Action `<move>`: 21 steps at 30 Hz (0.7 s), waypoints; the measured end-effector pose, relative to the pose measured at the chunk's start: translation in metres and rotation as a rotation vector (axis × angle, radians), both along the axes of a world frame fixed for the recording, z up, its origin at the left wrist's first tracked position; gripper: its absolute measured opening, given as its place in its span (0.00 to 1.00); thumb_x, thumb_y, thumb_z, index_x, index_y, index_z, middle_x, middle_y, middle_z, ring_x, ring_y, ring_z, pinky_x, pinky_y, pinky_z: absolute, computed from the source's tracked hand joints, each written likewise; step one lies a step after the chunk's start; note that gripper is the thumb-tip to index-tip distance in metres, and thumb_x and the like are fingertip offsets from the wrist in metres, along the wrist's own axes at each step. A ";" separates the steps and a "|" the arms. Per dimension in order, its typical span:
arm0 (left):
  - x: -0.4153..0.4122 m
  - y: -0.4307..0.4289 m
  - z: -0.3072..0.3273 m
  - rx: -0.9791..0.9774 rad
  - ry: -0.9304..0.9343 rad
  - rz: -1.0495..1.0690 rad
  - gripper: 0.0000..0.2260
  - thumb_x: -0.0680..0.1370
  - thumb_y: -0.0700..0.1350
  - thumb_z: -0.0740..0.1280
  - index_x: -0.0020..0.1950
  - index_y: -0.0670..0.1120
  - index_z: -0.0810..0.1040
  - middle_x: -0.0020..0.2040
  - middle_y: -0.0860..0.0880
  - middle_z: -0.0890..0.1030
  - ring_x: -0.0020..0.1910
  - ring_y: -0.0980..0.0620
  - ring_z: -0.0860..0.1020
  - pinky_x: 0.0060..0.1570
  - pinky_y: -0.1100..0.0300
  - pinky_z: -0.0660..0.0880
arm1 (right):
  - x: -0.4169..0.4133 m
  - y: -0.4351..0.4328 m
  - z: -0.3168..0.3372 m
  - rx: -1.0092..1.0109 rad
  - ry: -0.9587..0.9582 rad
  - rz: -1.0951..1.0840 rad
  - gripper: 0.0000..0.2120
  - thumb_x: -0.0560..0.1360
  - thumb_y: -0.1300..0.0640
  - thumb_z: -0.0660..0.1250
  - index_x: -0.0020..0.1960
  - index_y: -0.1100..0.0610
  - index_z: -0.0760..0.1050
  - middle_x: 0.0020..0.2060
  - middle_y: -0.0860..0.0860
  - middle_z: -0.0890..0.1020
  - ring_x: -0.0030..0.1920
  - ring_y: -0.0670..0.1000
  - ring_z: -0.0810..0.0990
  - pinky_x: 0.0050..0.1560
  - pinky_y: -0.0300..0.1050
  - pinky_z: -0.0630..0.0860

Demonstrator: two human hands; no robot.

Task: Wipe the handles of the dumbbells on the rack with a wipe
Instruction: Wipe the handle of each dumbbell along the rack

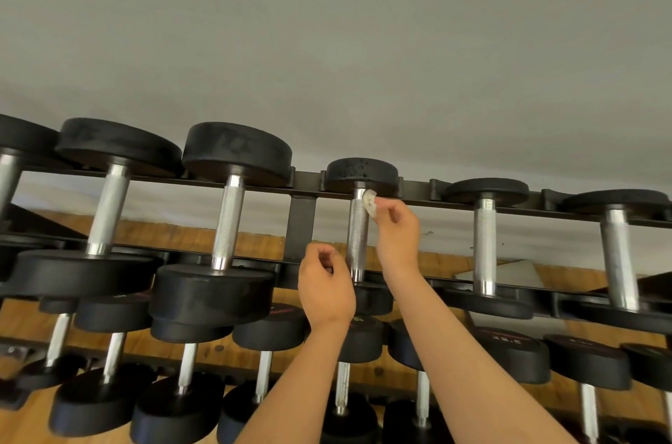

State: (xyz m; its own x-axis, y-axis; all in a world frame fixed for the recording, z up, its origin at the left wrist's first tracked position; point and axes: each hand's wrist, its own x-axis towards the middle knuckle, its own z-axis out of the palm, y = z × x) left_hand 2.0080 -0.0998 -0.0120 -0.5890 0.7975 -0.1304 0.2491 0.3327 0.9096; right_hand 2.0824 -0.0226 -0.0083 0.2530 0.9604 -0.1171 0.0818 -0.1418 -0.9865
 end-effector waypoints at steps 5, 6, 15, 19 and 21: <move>0.000 -0.001 -0.001 -0.005 -0.003 0.005 0.07 0.79 0.40 0.63 0.44 0.51 0.72 0.41 0.51 0.77 0.39 0.55 0.76 0.36 0.69 0.69 | -0.006 0.006 0.002 -0.029 0.020 -0.055 0.02 0.77 0.61 0.67 0.46 0.56 0.79 0.43 0.49 0.82 0.47 0.45 0.79 0.46 0.33 0.73; 0.000 0.000 -0.001 -0.005 -0.002 0.005 0.07 0.79 0.40 0.63 0.44 0.51 0.72 0.41 0.52 0.77 0.39 0.56 0.76 0.36 0.69 0.69 | -0.008 0.008 0.003 -0.037 0.025 -0.074 0.03 0.76 0.61 0.68 0.44 0.56 0.79 0.41 0.49 0.81 0.45 0.46 0.80 0.45 0.34 0.73; 0.001 0.000 0.000 -0.011 0.002 0.012 0.05 0.79 0.40 0.63 0.45 0.49 0.73 0.40 0.53 0.77 0.39 0.58 0.76 0.36 0.71 0.69 | 0.005 0.008 0.001 -0.162 -0.001 0.001 0.04 0.75 0.60 0.69 0.41 0.56 0.78 0.37 0.48 0.80 0.42 0.46 0.78 0.45 0.37 0.73; 0.001 0.000 -0.002 -0.008 -0.002 0.010 0.04 0.80 0.40 0.63 0.46 0.48 0.74 0.40 0.52 0.78 0.39 0.56 0.76 0.36 0.71 0.69 | 0.005 0.020 0.007 -0.158 0.035 0.028 0.05 0.77 0.57 0.67 0.46 0.57 0.79 0.40 0.48 0.80 0.44 0.46 0.78 0.47 0.39 0.73; 0.001 0.001 -0.003 -0.010 0.004 0.013 0.04 0.80 0.40 0.63 0.46 0.47 0.75 0.40 0.52 0.78 0.39 0.57 0.76 0.37 0.71 0.69 | 0.003 0.025 0.008 -0.142 0.044 0.026 0.07 0.77 0.55 0.68 0.48 0.58 0.80 0.41 0.49 0.81 0.46 0.47 0.79 0.49 0.39 0.75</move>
State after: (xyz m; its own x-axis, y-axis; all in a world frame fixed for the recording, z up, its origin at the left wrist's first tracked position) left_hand 2.0087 -0.0988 -0.0155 -0.6000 0.7883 -0.1361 0.2478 0.3449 0.9053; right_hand 2.0855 0.0023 -0.0004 0.2195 0.9397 -0.2622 0.0445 -0.2781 -0.9595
